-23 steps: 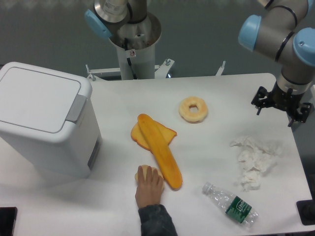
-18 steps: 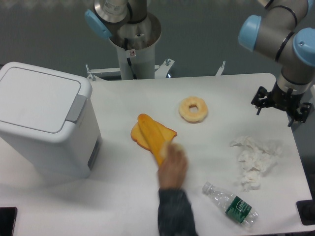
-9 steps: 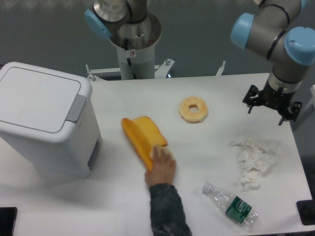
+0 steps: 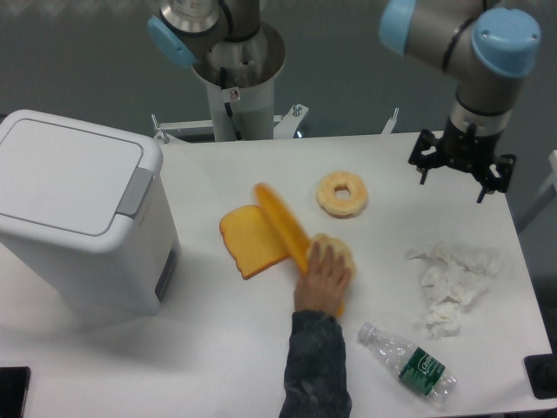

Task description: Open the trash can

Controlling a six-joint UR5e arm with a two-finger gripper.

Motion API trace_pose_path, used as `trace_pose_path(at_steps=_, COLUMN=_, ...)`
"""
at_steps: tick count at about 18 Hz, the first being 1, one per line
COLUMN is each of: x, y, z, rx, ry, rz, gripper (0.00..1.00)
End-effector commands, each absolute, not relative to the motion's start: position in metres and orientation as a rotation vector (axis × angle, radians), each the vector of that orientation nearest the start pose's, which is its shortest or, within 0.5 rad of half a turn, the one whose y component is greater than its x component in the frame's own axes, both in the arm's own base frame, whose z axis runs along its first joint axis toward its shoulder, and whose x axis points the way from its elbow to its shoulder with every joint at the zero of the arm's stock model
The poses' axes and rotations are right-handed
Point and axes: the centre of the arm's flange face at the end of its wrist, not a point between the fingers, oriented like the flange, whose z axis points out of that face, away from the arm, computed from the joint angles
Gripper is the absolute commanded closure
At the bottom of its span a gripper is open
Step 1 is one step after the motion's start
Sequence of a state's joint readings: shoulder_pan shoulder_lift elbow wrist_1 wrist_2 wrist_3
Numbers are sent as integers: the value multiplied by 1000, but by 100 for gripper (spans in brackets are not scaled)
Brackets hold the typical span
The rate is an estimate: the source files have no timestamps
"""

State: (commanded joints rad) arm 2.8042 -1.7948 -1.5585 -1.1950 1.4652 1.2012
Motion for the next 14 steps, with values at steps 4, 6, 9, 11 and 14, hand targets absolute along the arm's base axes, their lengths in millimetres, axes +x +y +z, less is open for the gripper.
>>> trace_pose_path(at_steps=4, x=-487, y=355, z=434, rx=-2887, ry=-169, rz=143, gripper=15)
trace_pose_path(at_steps=6, x=-468, y=370, z=446, rx=-2859, ry=-236, rz=139, gripper=33)
trace_pose_path(at_steps=9, x=-430, y=391, z=455, rx=-2854, ry=-270, rz=101, gripper=53)
trace_pose_path(at_steps=11, x=-407, y=399, z=463, rx=-2839, ry=-255, rz=78, gripper=65)
trace_pose_path(at_steps=14, x=-378, y=403, z=483, rx=-2778, ry=-311, rz=26, gripper=74)
